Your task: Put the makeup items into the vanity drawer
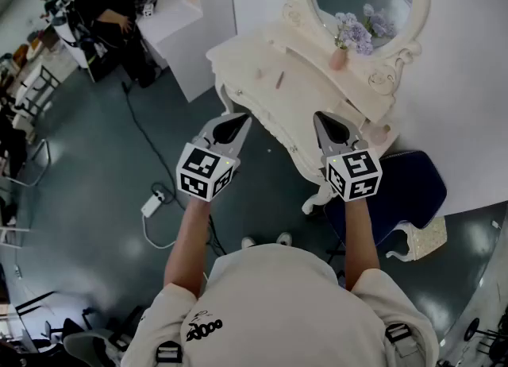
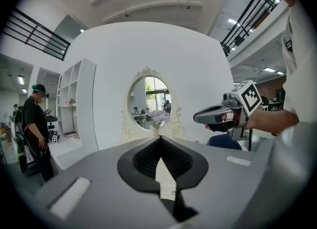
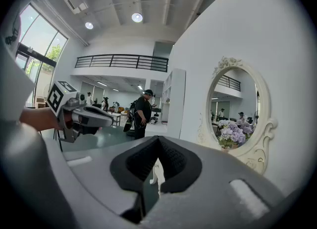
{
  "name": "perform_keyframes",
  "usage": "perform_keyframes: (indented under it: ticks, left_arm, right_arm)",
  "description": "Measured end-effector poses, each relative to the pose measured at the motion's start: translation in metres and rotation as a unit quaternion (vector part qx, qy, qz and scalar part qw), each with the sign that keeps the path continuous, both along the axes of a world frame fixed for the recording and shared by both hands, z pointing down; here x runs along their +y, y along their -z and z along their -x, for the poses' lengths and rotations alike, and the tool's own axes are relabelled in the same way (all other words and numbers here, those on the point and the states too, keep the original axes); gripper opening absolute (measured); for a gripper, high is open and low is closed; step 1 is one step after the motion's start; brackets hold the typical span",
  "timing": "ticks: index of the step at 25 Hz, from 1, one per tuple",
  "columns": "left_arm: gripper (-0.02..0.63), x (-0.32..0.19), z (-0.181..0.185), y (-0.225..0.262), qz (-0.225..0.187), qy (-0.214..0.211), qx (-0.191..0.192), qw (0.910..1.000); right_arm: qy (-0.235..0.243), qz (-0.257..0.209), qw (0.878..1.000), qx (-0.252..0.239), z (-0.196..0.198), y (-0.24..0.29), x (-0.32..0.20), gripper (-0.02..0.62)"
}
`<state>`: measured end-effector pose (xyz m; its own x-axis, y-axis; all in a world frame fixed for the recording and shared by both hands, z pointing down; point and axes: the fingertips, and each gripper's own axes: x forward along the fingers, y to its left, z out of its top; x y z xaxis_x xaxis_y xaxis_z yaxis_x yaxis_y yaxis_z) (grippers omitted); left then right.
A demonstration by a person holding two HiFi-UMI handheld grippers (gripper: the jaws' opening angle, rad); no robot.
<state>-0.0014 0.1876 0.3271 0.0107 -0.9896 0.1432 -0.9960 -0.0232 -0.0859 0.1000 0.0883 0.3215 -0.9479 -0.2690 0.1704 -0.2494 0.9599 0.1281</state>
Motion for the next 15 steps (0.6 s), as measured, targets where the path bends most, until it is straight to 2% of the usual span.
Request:
perform_keyframes:
  ticks: [5,10,13,15]
  left_arm:
    - [0.018,-0.016,-0.009,-0.002,-0.003,0.011,-0.006,0.9999]
    - [0.018,-0.031,-0.022,-0.003,-0.009,0.023,-0.016,0.9996]
    - [0.018,-0.040,-0.028,-0.008,-0.004,0.034,-0.019,0.9992]
    - [0.018,-0.045,-0.031,-0.015,0.003,0.038,-0.019,0.9991]
  right_arm:
    - [0.006,-0.001,1.000,-0.003,-0.009,-0.001,-0.017,0.003]
    - [0.017,0.006,0.999,-0.033,-0.023,0.006,-0.033,0.003]
    - [0.044,0.005,0.998,-0.045,-0.026,0.006,-0.037,0.003]
    - [0.068,0.026,0.995,-0.061,-0.027,0.006,-0.038,0.003]
